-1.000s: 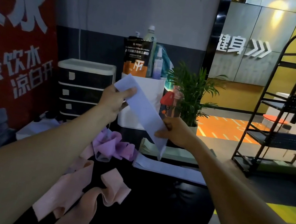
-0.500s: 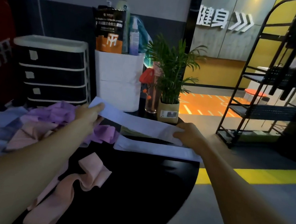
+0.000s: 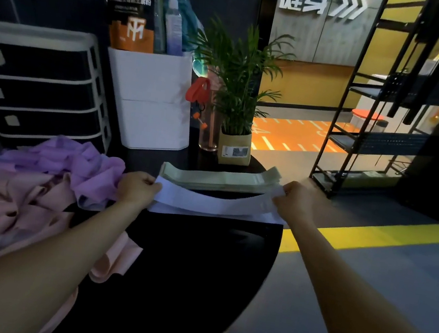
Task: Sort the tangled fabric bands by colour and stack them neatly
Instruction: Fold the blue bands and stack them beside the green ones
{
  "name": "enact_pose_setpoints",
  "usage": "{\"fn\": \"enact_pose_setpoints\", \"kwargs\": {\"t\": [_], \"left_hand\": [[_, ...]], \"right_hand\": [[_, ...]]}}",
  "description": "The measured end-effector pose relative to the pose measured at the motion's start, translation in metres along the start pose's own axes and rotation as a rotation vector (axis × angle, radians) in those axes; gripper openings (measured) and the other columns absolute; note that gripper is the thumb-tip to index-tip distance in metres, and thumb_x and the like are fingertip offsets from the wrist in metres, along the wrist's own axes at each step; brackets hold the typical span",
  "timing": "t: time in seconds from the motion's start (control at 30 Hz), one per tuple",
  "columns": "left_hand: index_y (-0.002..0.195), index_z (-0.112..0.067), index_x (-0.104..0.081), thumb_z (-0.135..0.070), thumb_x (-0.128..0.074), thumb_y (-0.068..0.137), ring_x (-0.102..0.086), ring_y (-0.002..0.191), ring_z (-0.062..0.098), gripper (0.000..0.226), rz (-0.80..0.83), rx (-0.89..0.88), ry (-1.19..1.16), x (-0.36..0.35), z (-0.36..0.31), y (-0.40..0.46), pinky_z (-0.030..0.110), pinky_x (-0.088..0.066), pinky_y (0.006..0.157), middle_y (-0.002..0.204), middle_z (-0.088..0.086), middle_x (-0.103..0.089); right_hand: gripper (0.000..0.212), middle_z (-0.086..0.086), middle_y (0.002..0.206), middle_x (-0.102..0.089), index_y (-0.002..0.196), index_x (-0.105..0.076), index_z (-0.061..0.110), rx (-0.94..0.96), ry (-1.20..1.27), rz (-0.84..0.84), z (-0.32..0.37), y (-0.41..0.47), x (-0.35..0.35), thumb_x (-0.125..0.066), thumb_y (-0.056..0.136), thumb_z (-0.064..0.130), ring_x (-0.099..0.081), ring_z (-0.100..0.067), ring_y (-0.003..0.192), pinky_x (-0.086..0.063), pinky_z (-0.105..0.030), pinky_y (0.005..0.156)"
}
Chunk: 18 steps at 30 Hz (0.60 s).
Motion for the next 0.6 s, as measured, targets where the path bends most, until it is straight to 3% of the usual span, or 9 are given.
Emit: {"fn": "enact_pose_setpoints", "kwargs": {"t": [0.1, 0.2, 0.37, 0.4, 0.47, 0.53, 0.6], "left_hand": [[0.089, 0.003, -0.069, -0.007, -0.065, 0.082, -0.061, 0.089, 0.032, 0.013, 0.004, -0.066, 0.083, -0.004, 0.000, -0.001, 0.029, -0.041, 0.074, 0.092, 0.018, -0.068], [0.086, 0.004, -0.068, -0.006, -0.067, 0.080, -0.053, 0.076, 0.020, 0.011, -0.005, -0.107, 0.117, -0.004, 0.001, -0.001, 0.021, -0.028, 0.063, 0.080, 0.010, -0.062], [0.076, -0.003, -0.063, -0.008, -0.072, 0.078, -0.054, 0.073, 0.021, 0.011, -0.003, -0.118, 0.096, -0.006, 0.007, 0.002, 0.023, -0.031, 0.064, 0.074, 0.006, -0.059], [0.075, -0.005, -0.061, -0.009, -0.072, 0.078, -0.055, 0.072, 0.022, 0.012, -0.003, -0.114, 0.083, -0.006, 0.009, 0.002, 0.023, -0.032, 0.065, 0.073, 0.007, -0.060], [0.077, -0.006, -0.059, -0.009, -0.072, 0.079, -0.054, 0.072, 0.021, 0.014, -0.010, -0.115, 0.062, -0.007, 0.011, 0.003, 0.023, -0.033, 0.066, 0.075, 0.008, -0.061], [0.081, -0.005, -0.059, -0.009, -0.072, 0.079, -0.054, 0.074, 0.020, 0.014, -0.024, -0.131, 0.029, -0.007, 0.012, 0.002, 0.023, -0.035, 0.069, 0.078, 0.008, -0.061], [0.082, -0.006, -0.056, -0.007, -0.071, 0.080, -0.055, 0.076, 0.021, 0.015, -0.032, -0.142, -0.022, -0.007, 0.014, -0.001, 0.024, -0.038, 0.072, 0.080, 0.008, -0.061]], "right_hand": [[0.021, -0.021, 0.100, -0.062, 0.101, -0.059, -0.001, 0.001, -0.010, 0.014, -0.010, 0.001, -0.012, -0.054, 0.081, 0.004, -0.057, -0.034, 0.095, -0.037, -0.027, 0.067], [0.012, -0.019, 0.085, -0.057, 0.089, -0.057, -0.001, 0.025, -0.022, -0.019, -0.013, 0.000, -0.016, -0.050, 0.079, -0.001, -0.056, -0.031, 0.083, -0.033, -0.027, 0.061], [0.009, -0.014, 0.075, -0.050, 0.079, -0.052, 0.000, 0.053, -0.079, -0.065, -0.013, -0.004, -0.016, -0.045, 0.078, -0.005, -0.054, -0.028, 0.077, -0.031, -0.028, 0.053], [0.009, -0.016, 0.078, -0.052, 0.081, -0.053, 0.000, 0.060, -0.091, -0.068, -0.012, -0.006, -0.017, -0.045, 0.079, -0.005, -0.054, -0.029, 0.080, -0.035, -0.031, 0.054], [0.018, -0.022, 0.099, -0.054, 0.097, -0.055, -0.002, 0.078, -0.144, -0.093, -0.008, -0.011, -0.017, -0.045, 0.082, -0.005, -0.051, -0.036, 0.097, -0.045, -0.040, 0.073], [0.029, -0.021, 0.115, -0.047, 0.111, -0.052, -0.001, 0.110, -0.219, -0.123, -0.001, -0.017, -0.016, -0.044, 0.084, -0.004, -0.041, -0.038, 0.110, -0.040, -0.044, 0.087], [0.031, -0.019, 0.119, -0.045, 0.115, -0.051, 0.003, 0.166, -0.245, -0.120, 0.011, -0.022, -0.020, -0.046, 0.084, -0.002, -0.037, -0.036, 0.112, -0.039, -0.043, 0.088]]}}
Point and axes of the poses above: each hand's wrist, its own y-axis towards the middle knuckle, its own x-axis out of the back of the hand, z = x × y, the point moved 8 cm from there along y, towards the middle knuckle
